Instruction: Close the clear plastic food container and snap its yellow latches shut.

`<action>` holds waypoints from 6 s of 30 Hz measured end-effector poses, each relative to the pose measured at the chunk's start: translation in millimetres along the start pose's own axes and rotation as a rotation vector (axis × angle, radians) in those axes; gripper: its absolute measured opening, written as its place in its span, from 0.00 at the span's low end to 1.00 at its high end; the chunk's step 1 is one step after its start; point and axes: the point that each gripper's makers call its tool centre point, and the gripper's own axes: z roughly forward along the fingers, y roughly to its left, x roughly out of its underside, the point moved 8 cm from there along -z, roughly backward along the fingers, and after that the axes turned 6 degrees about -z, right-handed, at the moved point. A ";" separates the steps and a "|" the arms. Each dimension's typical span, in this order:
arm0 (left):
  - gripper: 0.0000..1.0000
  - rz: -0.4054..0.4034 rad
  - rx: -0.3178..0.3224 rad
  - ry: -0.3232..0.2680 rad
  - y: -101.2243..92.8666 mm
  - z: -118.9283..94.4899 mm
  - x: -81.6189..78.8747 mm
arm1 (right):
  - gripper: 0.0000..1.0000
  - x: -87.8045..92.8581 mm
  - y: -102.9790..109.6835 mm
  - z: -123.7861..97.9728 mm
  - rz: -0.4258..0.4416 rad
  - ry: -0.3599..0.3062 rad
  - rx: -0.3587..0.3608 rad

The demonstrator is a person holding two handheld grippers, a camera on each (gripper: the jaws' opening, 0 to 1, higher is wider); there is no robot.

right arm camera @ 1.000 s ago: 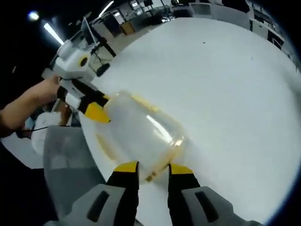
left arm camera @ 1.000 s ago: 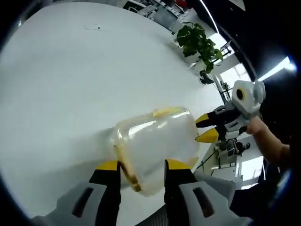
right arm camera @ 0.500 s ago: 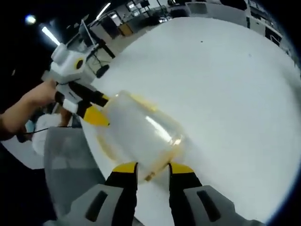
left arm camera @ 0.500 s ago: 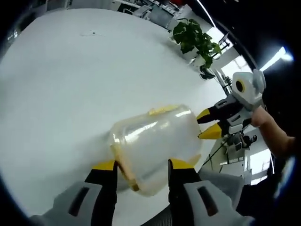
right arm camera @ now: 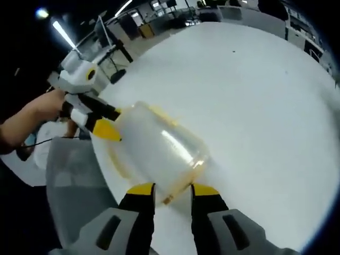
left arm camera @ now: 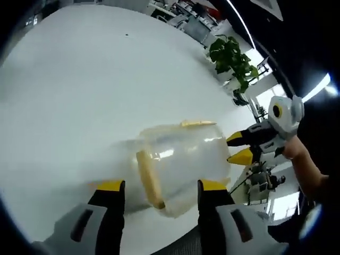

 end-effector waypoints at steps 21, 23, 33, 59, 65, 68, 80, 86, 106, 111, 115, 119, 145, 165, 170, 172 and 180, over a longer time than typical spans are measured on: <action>0.53 0.652 -0.038 -0.001 -45.2 -12.2 -33.5 | 0.31 -19.7 -6.8 -16.8 -0.315 -0.082 0.055; 0.53 0.688 -0.033 0.014 -47.0 -12.0 -34.0 | 0.31 -22.6 -5.5 -17.6 -0.350 -0.086 0.045; 0.48 0.915 0.019 0.060 -55.7 -12.7 -33.7 | 0.31 -26.3 4.6 -10.2 -0.462 -0.070 0.002; 0.35 1.237 0.069 0.196 -84.7 10.4 -27.1 | 0.31 -50.8 31.3 15.9 -0.645 -0.030 -0.028; 0.35 1.250 0.067 0.209 -87.5 17.2 -24.8 | 0.30 -53.4 33.6 22.3 -0.645 -0.030 -0.042; 0.35 1.250 0.081 0.220 -89.1 19.2 -22.6 | 0.31 -54.3 34.3 23.2 -0.647 -0.028 -0.044; 0.61 1.340 0.033 0.231 -89.4 25.0 -10.3 | 0.40 -70.1 13.6 30.9 -0.579 -0.012 -0.022; 0.61 1.333 0.021 0.221 -90.1 25.5 -10.7 | 0.43 -68.6 10.3 34.5 -0.606 0.027 -0.057; 0.68 1.364 -0.091 0.225 -97.4 31.8 1.1 | 0.41 -86.7 4.2 43.8 -0.652 0.180 -0.252; 0.69 1.337 -0.136 0.223 -101.0 34.1 2.1 | 0.39 -93.6 2.3 50.2 -0.666 0.225 -0.290; 0.70 1.345 -0.143 0.221 -103.2 35.5 4.1 | 0.38 -95.0 1.3 54.6 -0.664 0.256 -0.312; 0.67 1.363 -0.160 0.204 -103.3 37.2 1.2 | 0.39 -97.0 -0.7 55.8 -0.638 0.282 -0.336; 0.65 1.365 -0.237 0.178 -106.6 43.4 7.5 | 0.33 -100.6 8.3 61.2 -0.686 0.432 -0.332; 0.64 1.374 -0.267 0.177 -106.3 44.2 6.3 | 0.31 -102.7 7.8 64.1 -0.688 0.481 -0.329; 0.64 1.379 -0.280 0.169 -105.8 46.0 7.7 | 0.31 -98.9 4.1 62.9 -0.666 0.441 -0.355; 0.64 1.382 -0.287 0.167 -106.0 46.3 8.1 | 0.32 -98.1 4.0 62.6 -0.666 0.436 -0.360; 0.65 1.385 -0.292 0.157 -104.6 46.2 8.9 | 0.33 -97.2 9.5 61.4 -0.670 0.435 -0.354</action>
